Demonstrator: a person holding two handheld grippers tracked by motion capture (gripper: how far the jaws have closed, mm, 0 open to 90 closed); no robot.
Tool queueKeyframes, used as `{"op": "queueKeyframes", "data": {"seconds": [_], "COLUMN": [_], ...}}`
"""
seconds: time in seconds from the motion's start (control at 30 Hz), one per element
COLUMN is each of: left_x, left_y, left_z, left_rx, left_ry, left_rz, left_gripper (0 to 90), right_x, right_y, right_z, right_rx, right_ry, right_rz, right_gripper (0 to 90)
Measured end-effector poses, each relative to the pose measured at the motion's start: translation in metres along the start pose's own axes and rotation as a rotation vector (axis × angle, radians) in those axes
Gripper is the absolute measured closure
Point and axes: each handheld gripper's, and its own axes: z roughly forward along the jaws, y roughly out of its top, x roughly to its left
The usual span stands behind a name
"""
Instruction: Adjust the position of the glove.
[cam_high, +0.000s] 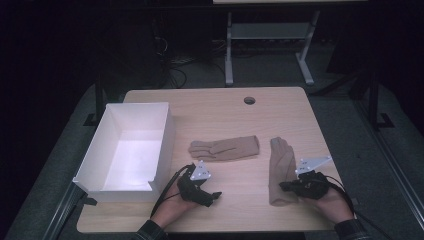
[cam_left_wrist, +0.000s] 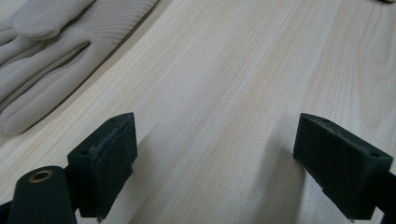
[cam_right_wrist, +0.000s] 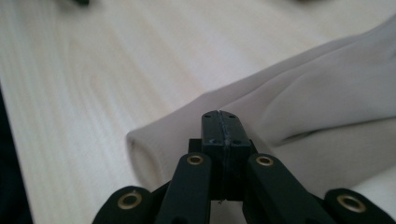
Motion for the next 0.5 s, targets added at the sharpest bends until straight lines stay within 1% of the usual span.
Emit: {"op": "queueKeyframes", "data": {"seconds": [0.07, 0.2, 0.23, 0.3, 0.4, 0.5], "left_x": [0.000, 0.000, 0.000, 0.000, 0.000, 0.000], "left_y": [0.000, 0.000, 0.000, 0.000, 0.000, 0.000], "left_z": [0.000, 0.000, 0.000, 0.000, 0.000, 0.000], "left_rx": [0.002, 0.003, 0.004, 0.003, 0.003, 0.002], "left_ry": [0.000, 0.000, 0.000, 0.000, -0.001, -0.001], "left_rz": [0.002, 0.002, 0.002, 0.002, 0.002, 0.003], "left_gripper": [12.9, 12.9, 12.9, 12.9, 12.9, 12.8], "right_x": [-0.008, -0.027, -0.031, -0.035, -0.041, -0.046], "right_y": [0.003, 0.008, 0.010, 0.013, 0.018, 0.020], "right_z": [-0.003, -0.001, 0.000, 0.001, 0.006, 0.014], "right_rx": [-0.023, -0.034, -0.042, -0.050, -0.063, -0.033], "right_ry": [-0.021, -0.046, -0.049, -0.055, -0.066, -0.084], "right_rz": [0.003, 0.039, 0.037, 0.054, 0.046, 0.050], "right_gripper": [90.0, 90.0, 90.0, 90.0, 90.0, 90.0]}}
